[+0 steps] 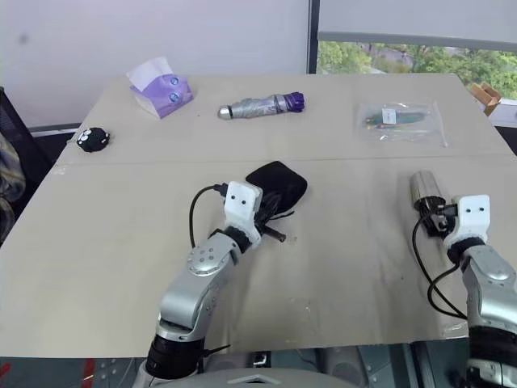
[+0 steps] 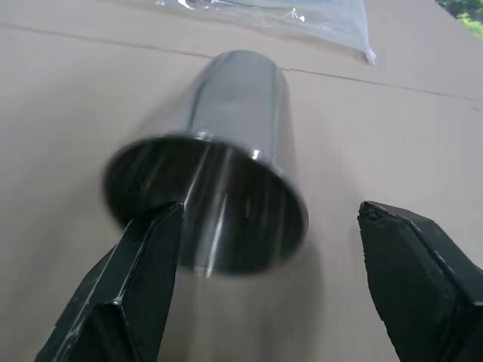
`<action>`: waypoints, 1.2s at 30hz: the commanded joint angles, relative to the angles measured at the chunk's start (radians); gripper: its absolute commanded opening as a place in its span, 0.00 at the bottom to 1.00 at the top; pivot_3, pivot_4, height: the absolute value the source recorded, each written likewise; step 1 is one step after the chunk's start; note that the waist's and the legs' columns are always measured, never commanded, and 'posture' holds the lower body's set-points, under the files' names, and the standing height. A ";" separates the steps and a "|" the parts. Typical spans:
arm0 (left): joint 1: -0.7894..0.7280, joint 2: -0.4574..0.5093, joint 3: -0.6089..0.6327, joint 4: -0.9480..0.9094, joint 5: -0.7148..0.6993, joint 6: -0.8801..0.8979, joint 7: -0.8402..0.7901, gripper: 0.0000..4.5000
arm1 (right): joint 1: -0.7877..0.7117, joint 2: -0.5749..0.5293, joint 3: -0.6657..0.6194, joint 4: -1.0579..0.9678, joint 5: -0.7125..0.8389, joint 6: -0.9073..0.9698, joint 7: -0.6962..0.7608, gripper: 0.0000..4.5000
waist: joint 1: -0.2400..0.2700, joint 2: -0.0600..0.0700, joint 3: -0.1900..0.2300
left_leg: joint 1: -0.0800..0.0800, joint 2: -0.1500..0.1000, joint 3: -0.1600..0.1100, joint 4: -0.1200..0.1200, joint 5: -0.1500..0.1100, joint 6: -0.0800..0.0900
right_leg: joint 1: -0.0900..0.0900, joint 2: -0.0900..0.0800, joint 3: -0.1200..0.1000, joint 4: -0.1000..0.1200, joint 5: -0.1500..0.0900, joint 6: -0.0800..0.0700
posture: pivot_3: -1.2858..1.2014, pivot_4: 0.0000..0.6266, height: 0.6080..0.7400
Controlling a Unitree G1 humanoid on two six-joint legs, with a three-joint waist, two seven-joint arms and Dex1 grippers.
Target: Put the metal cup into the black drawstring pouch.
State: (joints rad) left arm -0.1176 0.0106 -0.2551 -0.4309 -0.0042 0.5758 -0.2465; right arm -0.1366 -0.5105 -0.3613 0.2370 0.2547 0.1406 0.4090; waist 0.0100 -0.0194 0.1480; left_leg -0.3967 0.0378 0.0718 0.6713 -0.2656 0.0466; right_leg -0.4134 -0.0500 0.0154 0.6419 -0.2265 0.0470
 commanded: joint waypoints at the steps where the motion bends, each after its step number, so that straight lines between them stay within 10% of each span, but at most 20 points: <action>1: -0.013 -0.001 -0.018 -0.062 -0.026 -0.013 -0.012 0.00 | -0.026 -0.021 -0.013 0.029 0.001 -0.059 0.019 0.65 | 0.003 0.000 0.000 | 0.000 0.000 0.000 0.000 0.000 0.000 | 0.000 0.000 0.000 0.000 0.001 0.001 | 0.52 0.24 1.00; 7: -0.038 0.004 -0.011 -0.041 -0.016 -0.011 0.002 0.00 | -0.014 -0.010 -0.021 0.030 0.018 -0.094 0.046 0.01 | 0.001 0.000 0.000 | 0.000 0.000 0.000 0.000 0.000 0.000 | 0.000 0.000 0.000 0.000 0.002 0.003 | 0.52 0.24 1.00; 22: -0.132 -0.019 0.105 0.042 -0.141 0.067 -0.014 0.00 | 0.156 0.019 0.231 -0.655 0.356 0.357 0.210 0.00 | -0.008 0.001 0.000 | 0.000 0.001 -0.002 0.000 0.000 0.000 | 0.000 0.001 -0.001 0.000 0.002 0.003 | 0.52 0.24 1.00; 36: -0.127 0.048 0.106 -0.015 -0.234 0.100 -0.064 0.00 | 0.031 0.143 0.399 -0.633 0.249 0.399 0.100 0.00 | -0.003 0.000 0.001 | -0.002 0.001 -0.001 0.000 0.000 0.000 | 0.000 0.000 -0.002 -0.001 0.002 0.003 | 0.52 0.24 1.00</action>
State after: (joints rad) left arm -0.2305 0.0619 -0.1484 -0.3895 -0.2165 0.6799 -0.3039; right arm -0.0949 -0.3688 0.0197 -0.3915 0.5316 0.5656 0.5124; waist 0.0072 -0.0193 0.1488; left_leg -0.3984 0.0385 0.0705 0.6713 -0.2656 0.0465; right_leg -0.4137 -0.0497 0.0139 0.6408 -0.2248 0.0500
